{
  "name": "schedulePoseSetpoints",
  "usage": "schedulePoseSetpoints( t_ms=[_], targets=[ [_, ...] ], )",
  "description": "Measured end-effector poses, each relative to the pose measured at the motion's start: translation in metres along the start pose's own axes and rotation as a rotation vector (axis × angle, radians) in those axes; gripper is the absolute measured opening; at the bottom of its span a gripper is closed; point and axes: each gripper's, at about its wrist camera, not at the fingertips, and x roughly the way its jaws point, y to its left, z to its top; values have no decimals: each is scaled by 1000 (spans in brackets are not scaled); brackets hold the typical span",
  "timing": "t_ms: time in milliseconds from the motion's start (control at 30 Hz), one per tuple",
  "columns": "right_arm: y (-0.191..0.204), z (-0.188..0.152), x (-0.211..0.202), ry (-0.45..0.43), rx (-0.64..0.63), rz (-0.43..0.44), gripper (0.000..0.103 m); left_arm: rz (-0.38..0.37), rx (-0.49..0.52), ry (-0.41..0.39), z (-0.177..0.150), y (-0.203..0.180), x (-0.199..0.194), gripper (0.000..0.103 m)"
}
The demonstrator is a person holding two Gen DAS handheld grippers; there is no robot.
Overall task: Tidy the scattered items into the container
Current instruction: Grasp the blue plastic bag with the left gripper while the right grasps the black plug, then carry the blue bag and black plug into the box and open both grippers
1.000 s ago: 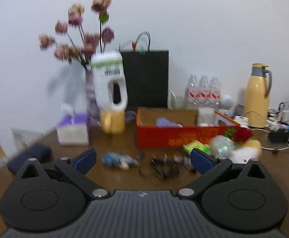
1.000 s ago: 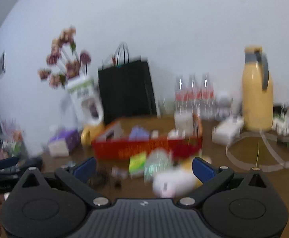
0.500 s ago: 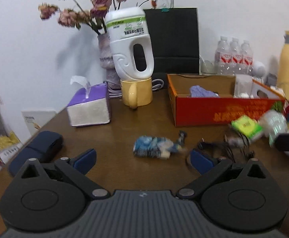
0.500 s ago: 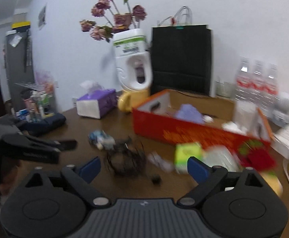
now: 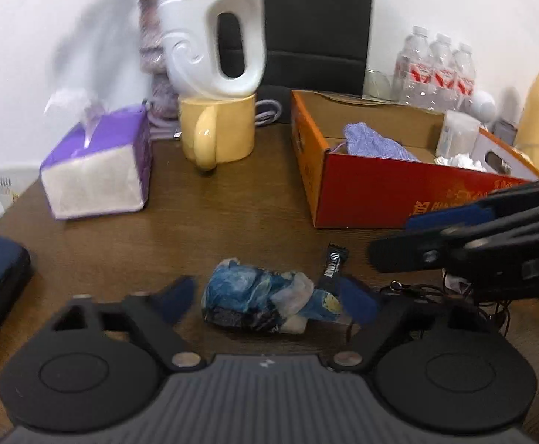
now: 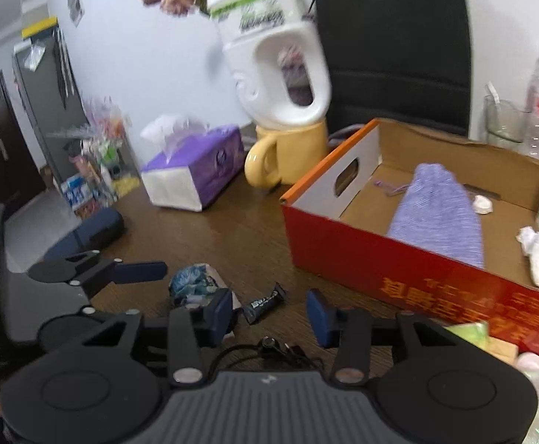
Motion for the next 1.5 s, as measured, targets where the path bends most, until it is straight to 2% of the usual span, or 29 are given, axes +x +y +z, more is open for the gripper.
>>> schedulePoseSetpoints(
  t_ms=[33,133,200,233,267,367,500,700,800,867,933,1067,1167,1300,1500],
  targets=[
    [1,1,6,11,-1,0,41,5,-18,13,-1,3,2,57],
    [3,4,23,45,-4,-9,39,22,-22,0,-2,9,3,50],
    [4,5,33,58,-2,-20,35,36,-33,-9,-1,12,3,40],
    [4,6,38,67,1,-27,34,41,-46,-14,0,14,3,31],
    [6,7,43,72,-1,-40,34,43,-60,-23,0,17,1,28],
    [14,7,55,86,-43,-96,22,64,-80,-62,2,20,-3,26],
    [20,4,58,84,-69,-117,14,79,-81,-82,2,21,-4,25],
    [31,-3,55,45,-147,-170,13,89,-99,-118,8,22,-17,25],
    [27,3,31,-16,-101,-143,13,91,-114,-152,12,20,-33,25],
    [19,10,2,-96,-52,-119,13,83,-123,-175,15,15,-45,25],
    [10,15,-35,-185,-23,-156,13,75,-120,-201,20,6,-55,25],
    [-5,7,-97,-302,-16,-280,13,45,-88,-266,24,-28,-77,25],
    [-19,-15,-131,-329,-9,-364,13,9,-48,-316,20,-60,-91,25],
    [-36,-41,-166,-342,26,-430,13,-46,20,-337,15,-99,-103,25],
    [-40,-72,-208,-400,59,-465,13,-85,64,-341,-5,-137,-121,25]
  ],
)
